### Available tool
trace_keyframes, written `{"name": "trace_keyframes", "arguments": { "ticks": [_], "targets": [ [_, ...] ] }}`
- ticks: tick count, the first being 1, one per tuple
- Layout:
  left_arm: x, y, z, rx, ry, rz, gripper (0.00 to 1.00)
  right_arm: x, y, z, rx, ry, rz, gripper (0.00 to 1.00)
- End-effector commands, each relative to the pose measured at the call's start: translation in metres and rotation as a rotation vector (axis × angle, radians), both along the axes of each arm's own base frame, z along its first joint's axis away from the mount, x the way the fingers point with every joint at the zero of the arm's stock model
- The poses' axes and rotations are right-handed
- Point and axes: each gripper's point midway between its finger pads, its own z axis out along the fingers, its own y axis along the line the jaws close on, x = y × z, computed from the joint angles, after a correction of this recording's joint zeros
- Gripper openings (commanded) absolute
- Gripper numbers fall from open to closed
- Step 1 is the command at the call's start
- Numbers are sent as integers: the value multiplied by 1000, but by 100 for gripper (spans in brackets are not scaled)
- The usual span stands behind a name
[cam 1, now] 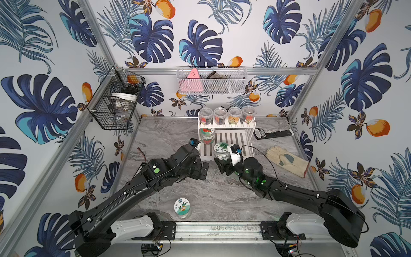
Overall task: Place the seed container on the shelf
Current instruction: Pick up the seed jar at the center of the board, then place the seed jar on the shelf.
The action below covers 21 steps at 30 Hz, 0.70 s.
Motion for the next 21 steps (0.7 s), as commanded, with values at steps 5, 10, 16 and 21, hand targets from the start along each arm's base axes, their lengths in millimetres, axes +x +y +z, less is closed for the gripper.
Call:
{"name": "trace_keyframes", "arguments": {
  "ticks": [5, 10, 16, 21],
  "targets": [
    [9, -8, -9, -61, 1, 19, 99, 34, -28, 1, -44, -3, -219, 79],
    [11, -20, -26, -109, 52, 11, 99, 47, -35, -5, -75, 27, -287, 79],
    [9, -32, -42, -151, 99, -6, 99, 57, -42, -21, -113, 67, -350, 79],
    [8, -39, -48, -170, 123, -23, 99, 59, -44, -30, -127, 96, -368, 82]
  ]
}}
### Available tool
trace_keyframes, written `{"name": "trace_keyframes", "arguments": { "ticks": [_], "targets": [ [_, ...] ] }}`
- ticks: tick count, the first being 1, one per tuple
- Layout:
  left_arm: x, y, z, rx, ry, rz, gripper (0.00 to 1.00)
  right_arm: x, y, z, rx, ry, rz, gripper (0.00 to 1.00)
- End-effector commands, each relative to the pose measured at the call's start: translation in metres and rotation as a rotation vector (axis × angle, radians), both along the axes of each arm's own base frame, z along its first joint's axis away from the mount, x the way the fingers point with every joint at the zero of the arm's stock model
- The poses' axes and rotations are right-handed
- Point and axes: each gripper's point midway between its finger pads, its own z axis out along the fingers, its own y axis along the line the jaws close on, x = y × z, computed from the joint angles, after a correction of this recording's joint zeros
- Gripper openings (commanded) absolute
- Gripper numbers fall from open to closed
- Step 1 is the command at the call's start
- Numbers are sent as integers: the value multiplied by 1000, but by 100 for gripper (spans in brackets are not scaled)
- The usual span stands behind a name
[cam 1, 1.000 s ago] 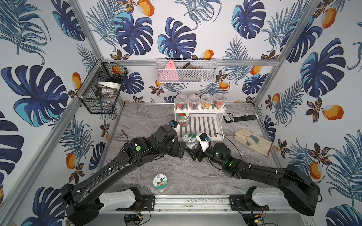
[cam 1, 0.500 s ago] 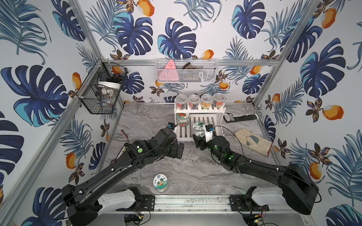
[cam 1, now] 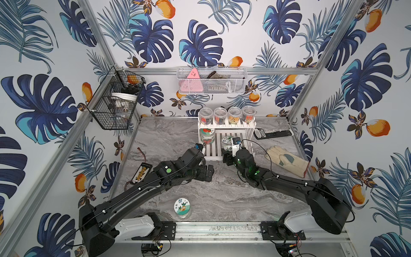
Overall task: Place the seed container on the shelf
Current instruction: Place the seed jar on the shelf.
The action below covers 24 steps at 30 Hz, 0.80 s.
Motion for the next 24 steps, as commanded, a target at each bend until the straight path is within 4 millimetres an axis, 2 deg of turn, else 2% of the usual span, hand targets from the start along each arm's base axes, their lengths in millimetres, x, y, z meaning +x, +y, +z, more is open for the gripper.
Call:
{"name": "trace_keyframes", "arguments": {
  "ticks": [1, 6, 12, 24],
  "targets": [
    [1, -12, 3, -64, 5, -13, 99, 2, -6, -4, 4, 18, -39, 83],
    [2, -16, -3, -68, 25, -23, 99, -4, -8, -5, -15, 46, -23, 92],
    [3, -17, -3, -64, 24, -27, 99, -10, -8, 3, -52, 93, 2, 97],
    [0, -13, -3, -49, 18, -31, 99, -37, -20, 17, 9, 280, 11, 96]
  ]
}}
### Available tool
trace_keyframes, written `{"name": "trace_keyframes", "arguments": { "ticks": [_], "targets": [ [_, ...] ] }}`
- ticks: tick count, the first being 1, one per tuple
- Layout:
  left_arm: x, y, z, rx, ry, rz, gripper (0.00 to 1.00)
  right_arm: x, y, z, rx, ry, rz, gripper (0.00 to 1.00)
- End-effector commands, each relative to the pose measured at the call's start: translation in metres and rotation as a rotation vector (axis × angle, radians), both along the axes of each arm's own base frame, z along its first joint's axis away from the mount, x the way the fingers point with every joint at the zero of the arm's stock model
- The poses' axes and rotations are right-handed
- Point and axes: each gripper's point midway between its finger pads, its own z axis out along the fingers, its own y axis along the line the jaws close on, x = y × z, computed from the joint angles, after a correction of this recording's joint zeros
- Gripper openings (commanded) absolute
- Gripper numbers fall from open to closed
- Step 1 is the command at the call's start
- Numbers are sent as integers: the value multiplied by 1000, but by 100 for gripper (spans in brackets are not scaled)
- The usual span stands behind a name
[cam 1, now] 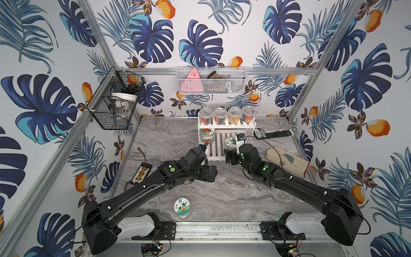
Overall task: Place the seed container on the shelf
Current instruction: Place the seed jar on the shelf.
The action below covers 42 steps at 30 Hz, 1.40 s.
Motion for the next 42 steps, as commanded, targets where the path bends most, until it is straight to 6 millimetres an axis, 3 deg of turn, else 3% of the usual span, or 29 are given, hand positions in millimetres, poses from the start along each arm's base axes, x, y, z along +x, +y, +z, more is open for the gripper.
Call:
{"name": "trace_keyframes", "arguments": {
  "ticks": [1, 5, 10, 19, 37, 42],
  "targets": [
    [0, 1, 3, -9, -17, -1, 99, -16, -1, -9, 31, 119, 14, 95],
    [-2, 2, -1, 1, -8, -9, 99, -17, -4, -8, 70, 137, -15, 89],
    [1, -2, 1, -2, -9, -17, 99, -4, -13, -2, 78, 120, -64, 81],
    [-1, -5, -3, -18, 9, -17, 99, 27, -23, 1, 103, 115, -144, 78],
    [-3, 0, -4, -20, 3, -3, 99, 67, -13, -8, 91, 54, -139, 71],
    [-3, 2, -5, -10, 2, 1, 99, 74, -19, -6, 83, 35, -186, 71]
  ]
}}
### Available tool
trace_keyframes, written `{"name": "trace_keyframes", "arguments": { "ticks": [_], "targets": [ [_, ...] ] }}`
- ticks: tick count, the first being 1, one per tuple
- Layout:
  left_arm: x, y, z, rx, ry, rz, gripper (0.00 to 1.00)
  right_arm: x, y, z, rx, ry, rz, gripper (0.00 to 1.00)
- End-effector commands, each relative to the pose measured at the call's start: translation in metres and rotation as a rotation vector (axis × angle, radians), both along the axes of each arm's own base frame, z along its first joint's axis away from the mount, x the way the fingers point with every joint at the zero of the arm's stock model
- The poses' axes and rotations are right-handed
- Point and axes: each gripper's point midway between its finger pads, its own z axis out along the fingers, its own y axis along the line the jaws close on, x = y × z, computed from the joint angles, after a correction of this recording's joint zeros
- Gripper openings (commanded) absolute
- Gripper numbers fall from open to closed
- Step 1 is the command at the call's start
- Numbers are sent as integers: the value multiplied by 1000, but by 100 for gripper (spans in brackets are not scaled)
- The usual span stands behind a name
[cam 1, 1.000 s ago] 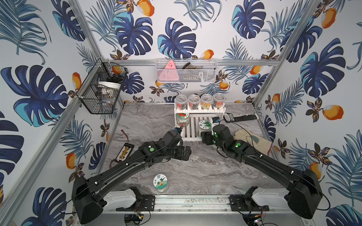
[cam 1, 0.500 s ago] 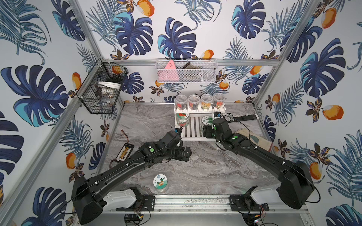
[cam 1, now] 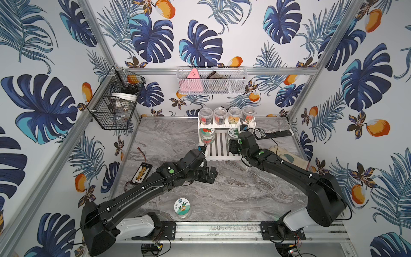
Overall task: Place the seed container on the shelf
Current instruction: Place the seed jar on the shelf.
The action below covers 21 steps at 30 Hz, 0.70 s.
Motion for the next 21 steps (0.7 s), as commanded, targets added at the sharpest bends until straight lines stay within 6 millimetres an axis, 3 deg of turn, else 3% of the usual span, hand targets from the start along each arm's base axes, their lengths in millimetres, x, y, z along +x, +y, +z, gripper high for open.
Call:
{"name": "trace_keyframes", "arguments": {
  "ticks": [1, 21],
  "targets": [
    [1, 3, 1, 0, -6, 15, 99, 10, -4, 15, 5, -63, -45, 71],
    [1, 1, -4, 9, 5, 11, 99, 23, -19, 18, -80, -92, -136, 69]
  ]
}}
